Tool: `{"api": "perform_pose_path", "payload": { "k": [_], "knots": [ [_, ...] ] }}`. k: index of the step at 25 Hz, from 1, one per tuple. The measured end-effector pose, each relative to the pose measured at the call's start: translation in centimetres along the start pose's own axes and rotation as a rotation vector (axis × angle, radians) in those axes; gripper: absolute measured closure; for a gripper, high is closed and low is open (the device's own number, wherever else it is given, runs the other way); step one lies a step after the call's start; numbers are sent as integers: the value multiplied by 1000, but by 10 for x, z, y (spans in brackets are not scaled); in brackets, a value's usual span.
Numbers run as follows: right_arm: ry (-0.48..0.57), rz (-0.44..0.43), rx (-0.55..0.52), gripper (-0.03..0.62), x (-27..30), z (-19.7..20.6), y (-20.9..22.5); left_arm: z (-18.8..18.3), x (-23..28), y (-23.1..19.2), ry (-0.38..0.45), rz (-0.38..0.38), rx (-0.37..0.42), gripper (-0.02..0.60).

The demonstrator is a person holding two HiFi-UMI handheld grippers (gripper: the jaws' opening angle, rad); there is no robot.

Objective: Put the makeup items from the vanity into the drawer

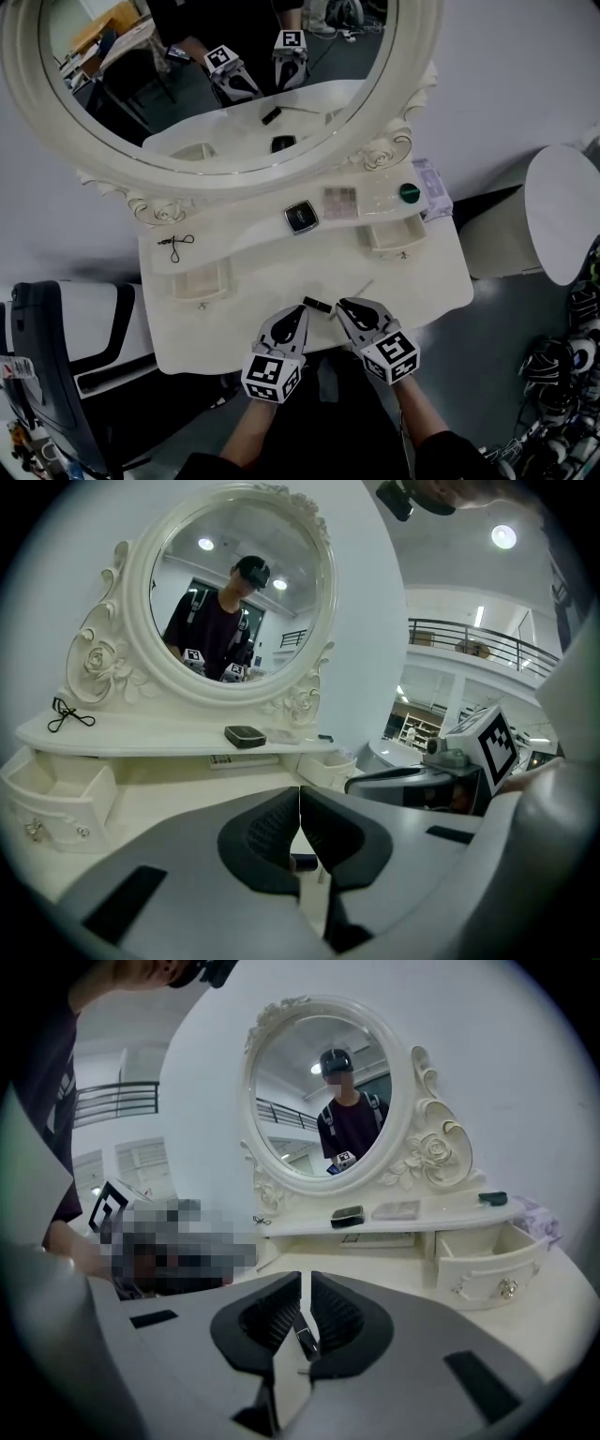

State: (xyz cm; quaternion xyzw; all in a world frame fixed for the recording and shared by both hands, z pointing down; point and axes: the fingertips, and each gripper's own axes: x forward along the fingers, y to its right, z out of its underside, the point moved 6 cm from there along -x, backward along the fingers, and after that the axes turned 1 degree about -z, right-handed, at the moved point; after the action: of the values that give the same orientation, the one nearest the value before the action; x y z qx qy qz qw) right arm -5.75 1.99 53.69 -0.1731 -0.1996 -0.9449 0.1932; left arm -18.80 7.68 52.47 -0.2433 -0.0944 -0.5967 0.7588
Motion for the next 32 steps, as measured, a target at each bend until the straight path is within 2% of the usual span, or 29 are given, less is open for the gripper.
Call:
{"api": "perform_pose_path", "payload": {
  "k": [5, 8, 10, 14, 16, 24, 32],
  "knots": [
    [-115, -12, -78, 566, 23, 12, -3, 10, 6, -7, -23, 19, -3, 566],
    [-219, -44, -138, 521, 39, 25, -5, 20, 9, -13, -34, 19, -16, 566],
    [-298, -59, -199, 487, 50, 35, -6, 26, 12, -16, -39, 21, -25, 566],
    [-446, -58, -367, 471, 65, 51, -7, 37, 15, -22, -54, 26, -37, 566],
    [-493, -56, -416, 467, 70, 58, -7, 43, 16, -25, -61, 24, -47, 566],
    [-606, -34, -504, 467, 83, 75, -4, 56, 10, -38, -70, 3, -73, 566],
    [-598, -35, -495, 488, 79, 71, -7, 54, 2, -40, -59, -13, -83, 566]
  ]
}}
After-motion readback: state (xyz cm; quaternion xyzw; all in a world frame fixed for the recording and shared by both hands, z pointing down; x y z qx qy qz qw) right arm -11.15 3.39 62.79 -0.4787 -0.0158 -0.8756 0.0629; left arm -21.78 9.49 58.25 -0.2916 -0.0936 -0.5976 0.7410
